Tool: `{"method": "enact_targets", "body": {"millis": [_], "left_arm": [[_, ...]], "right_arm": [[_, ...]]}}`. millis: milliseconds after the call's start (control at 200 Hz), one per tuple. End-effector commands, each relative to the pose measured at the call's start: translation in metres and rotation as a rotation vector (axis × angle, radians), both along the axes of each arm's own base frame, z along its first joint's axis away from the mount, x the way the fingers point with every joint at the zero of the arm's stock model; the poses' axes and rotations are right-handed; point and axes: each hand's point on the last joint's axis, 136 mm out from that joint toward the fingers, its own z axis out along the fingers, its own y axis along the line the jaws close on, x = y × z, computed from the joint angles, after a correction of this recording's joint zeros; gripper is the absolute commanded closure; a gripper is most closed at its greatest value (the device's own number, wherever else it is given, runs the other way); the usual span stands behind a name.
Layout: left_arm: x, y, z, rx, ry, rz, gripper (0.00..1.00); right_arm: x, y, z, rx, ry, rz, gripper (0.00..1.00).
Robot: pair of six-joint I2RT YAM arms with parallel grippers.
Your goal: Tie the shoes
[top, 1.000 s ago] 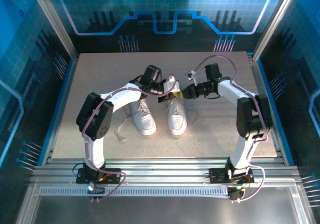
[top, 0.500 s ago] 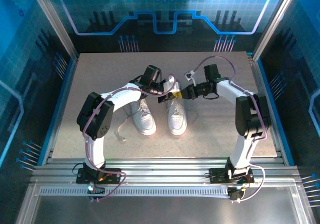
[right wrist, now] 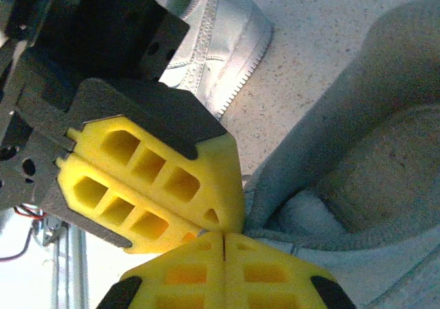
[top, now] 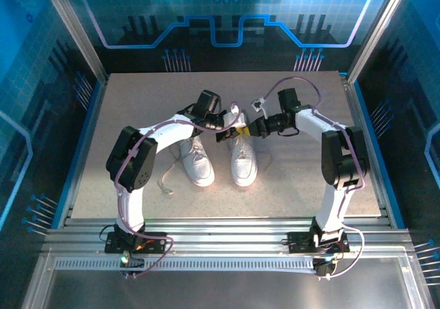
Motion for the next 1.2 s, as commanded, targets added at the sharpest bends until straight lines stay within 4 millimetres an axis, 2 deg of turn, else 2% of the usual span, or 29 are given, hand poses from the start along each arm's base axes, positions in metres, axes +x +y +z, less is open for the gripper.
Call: {"method": "enact_targets", "body": {"millis": [0, 260, 530, 760, 970, 1196], "left_arm": [[0.000, -0.008, 0.014, -0.069, -0.027, -0.041, 1.00], [-0.001, -0.008, 0.015, -0.069, -0.028, -0.044, 1.00], [-0.002, -0.007, 0.014, -0.065, -0.034, -0.049, 1.00], [-0.002, -0.008, 0.015, -0.071, -0.034, -0.049, 1.00], [0.000, -0.008, 0.016, -0.075, -0.033, -0.048, 1.00], [0.000, -0.007, 0.017, -0.077, -0.029, -0.048, 1.00]], "right_arm": [[-0.007, 0.000, -0.006, -0.041, 0.013, -0.010, 1.00], [0.002, -0.016, 0.016, -0.036, -0.107, -0.097, 1.00], [0.001, -0.022, 0.015, -0.058, -0.126, -0.123, 1.00], [-0.004, -0.015, 0.017, -0.011, -0.097, -0.080, 1.00], [-0.012, -0.011, 0.014, 0.028, -0.068, -0.043, 0.88], [-0.014, -0.008, 0.014, 0.036, -0.068, -0.024, 0.85]]}}
